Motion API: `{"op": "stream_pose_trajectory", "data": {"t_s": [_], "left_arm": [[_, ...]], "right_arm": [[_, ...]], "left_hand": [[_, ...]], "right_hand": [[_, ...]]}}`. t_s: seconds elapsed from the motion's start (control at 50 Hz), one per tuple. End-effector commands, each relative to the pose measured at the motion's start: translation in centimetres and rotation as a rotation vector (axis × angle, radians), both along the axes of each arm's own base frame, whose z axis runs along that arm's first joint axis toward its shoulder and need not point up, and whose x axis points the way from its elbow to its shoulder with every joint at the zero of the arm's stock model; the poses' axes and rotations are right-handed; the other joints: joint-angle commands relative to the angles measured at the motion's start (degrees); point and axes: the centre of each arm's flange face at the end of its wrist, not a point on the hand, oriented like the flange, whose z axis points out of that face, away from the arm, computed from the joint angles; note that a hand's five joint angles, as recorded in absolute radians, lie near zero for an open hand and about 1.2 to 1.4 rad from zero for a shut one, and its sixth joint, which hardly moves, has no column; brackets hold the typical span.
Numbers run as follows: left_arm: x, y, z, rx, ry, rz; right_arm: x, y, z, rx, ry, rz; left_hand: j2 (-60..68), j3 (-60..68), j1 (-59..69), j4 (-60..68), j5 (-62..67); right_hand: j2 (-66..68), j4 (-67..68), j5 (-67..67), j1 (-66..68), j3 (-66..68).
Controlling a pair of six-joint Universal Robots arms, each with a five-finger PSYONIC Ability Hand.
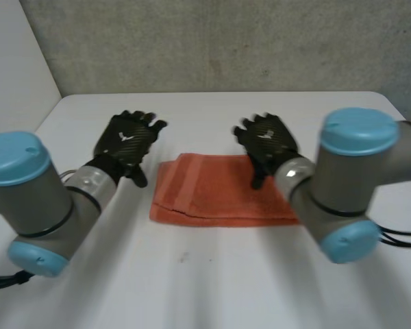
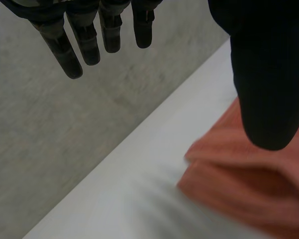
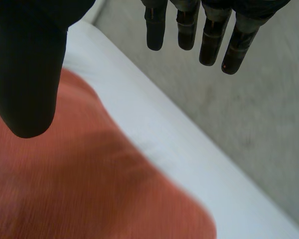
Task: Fold the laundry
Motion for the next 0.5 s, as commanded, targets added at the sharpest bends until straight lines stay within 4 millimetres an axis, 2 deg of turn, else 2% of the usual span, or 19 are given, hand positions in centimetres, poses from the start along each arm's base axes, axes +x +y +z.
{"op": "stream_pose_trajectory", "data": {"t_s": [0.02,0.04,0.14,0.24,0.26,0.3,0.34,0.38,0.44,0.48,0.5], "left_arm": [[-5.0,0.4,-1.0,0.04,0.067,-0.114],[-5.4,0.1,-1.6,0.05,0.059,-0.118],[-5.9,-0.9,-2.9,0.078,0.035,-0.108],[-5.5,-0.7,-3.8,0.121,0.011,-0.096],[-5.3,-0.6,-3.9,0.129,0.006,-0.093],[-4.2,-0.6,-4.5,0.162,-0.009,-0.068],[-3.8,-0.6,-4.4,0.168,-0.011,-0.06],[-2.5,-0.2,-4.2,0.188,-0.02,-0.034],[-1.7,0.5,-3.9,0.197,-0.025,-0.015],[-1.1,0.6,-3.5,0.193,-0.024,0.005],[-0.6,0.7,-2.9,0.187,-0.019,0.029]], "right_arm": [[-6.0,-0.5,-4.1,0.206,-0.014,-0.124],[-6.7,-0.5,-4.8,0.233,-0.014,-0.127],[-7.7,-0.6,-5.9,0.25,-0.011,-0.135],[-8.5,-1.8,-7.7,0.259,0.006,-0.167],[-8.6,-2.2,-7.9,0.249,0.006,-0.171],[-8.6,-2.5,-7.8,0.238,0.007,-0.169],[-8.4,-3.4,-6.2,0.147,0.018,-0.16],[-8.2,-3.6,-5.7,0.119,0.027,-0.152],[-6.5,-4.5,-2.4,-0.042,0.065,-0.105],[-4.5,-3.8,-1.0,-0.095,0.061,-0.05],[-1.7,-2.4,0.2,-0.136,0.039,0.024]], "left_hand": [[-1.04,-1.82,-0.75,-1.34,-2.14],[-1.04,-1.82,-0.75,-1.34,-2.14],[-0.88,-1.65,-0.59,-1.17,-1.97],[-1.04,-1.82,-0.75,-1.34,-2.14],[-1.04,-1.82,-0.75,-1.34,-2.14],[-1.04,-1.82,-0.75,-1.34,-2.14],[-1.04,-1.82,-0.75,-1.34,-2.14],[-1.04,-1.82,-0.75,-1.34,-2.14],[-1.04,-1.82,-0.75,-1.34,-2.14],[-1.04,-1.82,-0.75,-1.34,-2.14],[-1.04,-1.82,-0.75,-1.34,-2.14]], "right_hand": [[-2.39,-3.18,-3.54,-1.68,-2.0],[-0.01,-0.8,-1.16,0.7,0.38],[9.64,8.84,8.48,10.34,10.02],[62.18,61.38,61.02,62.88,62.56],[67.56,66.76,66.4,68.26,67.94],[67.61,66.82,66.46,68.32,68.0],[67.61,66.82,66.46,68.32,68.0],[67.61,66.82,66.46,68.32,68.0],[67.61,66.82,66.46,68.32,68.0],[67.61,66.82,66.46,68.32,68.0],[67.61,66.82,66.46,68.32,68.0]]}}
